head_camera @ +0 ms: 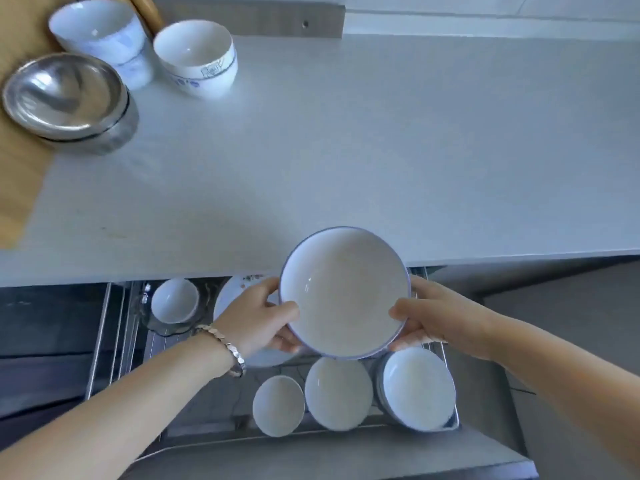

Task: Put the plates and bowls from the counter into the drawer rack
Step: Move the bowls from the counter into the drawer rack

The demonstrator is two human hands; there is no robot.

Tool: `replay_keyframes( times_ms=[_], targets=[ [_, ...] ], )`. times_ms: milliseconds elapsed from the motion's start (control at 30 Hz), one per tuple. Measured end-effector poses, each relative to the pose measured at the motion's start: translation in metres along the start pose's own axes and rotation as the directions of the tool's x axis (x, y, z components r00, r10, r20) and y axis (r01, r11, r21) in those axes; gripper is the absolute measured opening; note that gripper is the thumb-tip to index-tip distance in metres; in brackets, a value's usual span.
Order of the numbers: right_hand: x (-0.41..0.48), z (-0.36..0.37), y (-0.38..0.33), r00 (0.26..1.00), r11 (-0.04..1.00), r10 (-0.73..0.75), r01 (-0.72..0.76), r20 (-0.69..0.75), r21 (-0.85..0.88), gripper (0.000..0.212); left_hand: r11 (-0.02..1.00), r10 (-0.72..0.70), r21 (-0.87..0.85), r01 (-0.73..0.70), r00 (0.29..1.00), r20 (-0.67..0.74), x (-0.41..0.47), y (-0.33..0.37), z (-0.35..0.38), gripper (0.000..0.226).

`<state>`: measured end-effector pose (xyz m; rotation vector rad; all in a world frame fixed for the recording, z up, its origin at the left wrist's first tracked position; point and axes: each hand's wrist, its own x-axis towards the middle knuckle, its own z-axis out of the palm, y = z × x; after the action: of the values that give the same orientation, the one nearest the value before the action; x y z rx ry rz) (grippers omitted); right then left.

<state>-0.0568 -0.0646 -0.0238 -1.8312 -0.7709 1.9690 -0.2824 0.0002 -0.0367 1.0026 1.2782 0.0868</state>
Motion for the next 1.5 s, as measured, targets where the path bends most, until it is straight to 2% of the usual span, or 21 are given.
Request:
replay_keyframes(
  times_ms=[100, 200, 300, 333, 500, 600, 767, 900, 1000, 1067, 1133, 1200, 1500],
  targets=[
    [0.001, 0.001, 0.043, 0.999, 0.991, 0.039, -0.036, 0.024, -0.128, 0.046, 0.998, -0.053, 0.037, 0.054, 0.998, -0.030, 0.002, -0.047, 0.032, 0.029],
    [0.023, 0.005, 0.086, 0.994, 0.969, 0.098, -0.106, -0.043, -0.222, 0.035, 0.991, -0.111, 0.065, 0.114, 0.993, -0.050, 0.018, -0.092, 0.056, 0.031],
    [0.053, 0.008, 0.123, 0.983, 0.816, 0.088, -0.163, -0.158, -0.555, 0.017, 0.975, -0.171, 0.135, 0.174, 0.985, -0.032, 0.041, -0.131, 0.074, 0.040],
    [0.062, 0.009, 0.131, 0.979, 0.761, 0.096, -0.188, -0.180, -0.620, 0.017, 0.968, -0.198, 0.153, 0.201, 0.980, -0.034, 0.048, -0.141, 0.079, 0.042],
    [0.112, 0.015, 0.162, 0.980, 0.569, 0.122, -0.198, -0.156, -0.798, 0.018, 0.927, -0.354, 0.114, 0.357, 0.934, -0.049, 0.081, -0.182, 0.093, 0.041],
    [0.136, 0.017, 0.173, 0.986, 0.457, 0.112, -0.163, -0.125, -0.874, 0.033, 0.901, -0.433, 0.003, 0.433, 0.901, -0.042, 0.094, -0.200, 0.098, 0.042],
    [0.156, 0.021, 0.183, 0.981, 0.242, 0.155, -0.153, -0.118, -0.958, 0.034, 0.890, -0.449, 0.053, 0.452, 0.891, -0.069, 0.104, -0.212, 0.110, 0.053],
    [0.163, 0.026, 0.187, 0.983, 0.203, 0.133, -0.150, -0.124, -0.968, 0.029, 0.887, -0.441, 0.092, 0.452, 0.889, -0.120, 0.106, -0.217, 0.113, 0.064],
    [0.166, 0.028, 0.186, 0.985, 0.182, 0.128, -0.143, -0.120, -0.973, 0.030, 0.867, -0.460, 0.144, 0.477, 0.878, -0.133, 0.107, -0.221, 0.111, 0.064],
    [0.166, 0.031, 0.186, 0.988, 0.185, 0.096, -0.138, -0.122, -0.973, 0.036, 0.845, -0.426, 0.301, 0.442, 0.897, -0.121, 0.109, -0.219, 0.106, 0.055],
    [0.167, 0.033, 0.189, 0.990, 0.244, 0.061, -0.138, -0.127, -0.960, 0.043, 0.786, -0.345, 0.501, 0.363, 0.929, -0.132, 0.113, -0.214, 0.099, 0.047],
    [0.167, 0.034, 0.190, 0.990, 0.290, 0.056, -0.139, -0.128, -0.947, 0.045, 0.735, -0.273, 0.609, 0.299, 0.952, -0.139, 0.119, -0.208, 0.095, 0.049],
    [0.169, 0.035, 0.199, 0.990, 0.184, -0.031, -0.127, -0.135, -0.975, 0.035, 0.627, -0.225, 0.754, 0.199, 0.972, -0.069, 0.131, -0.203, 0.096, 0.051]
  ],
)
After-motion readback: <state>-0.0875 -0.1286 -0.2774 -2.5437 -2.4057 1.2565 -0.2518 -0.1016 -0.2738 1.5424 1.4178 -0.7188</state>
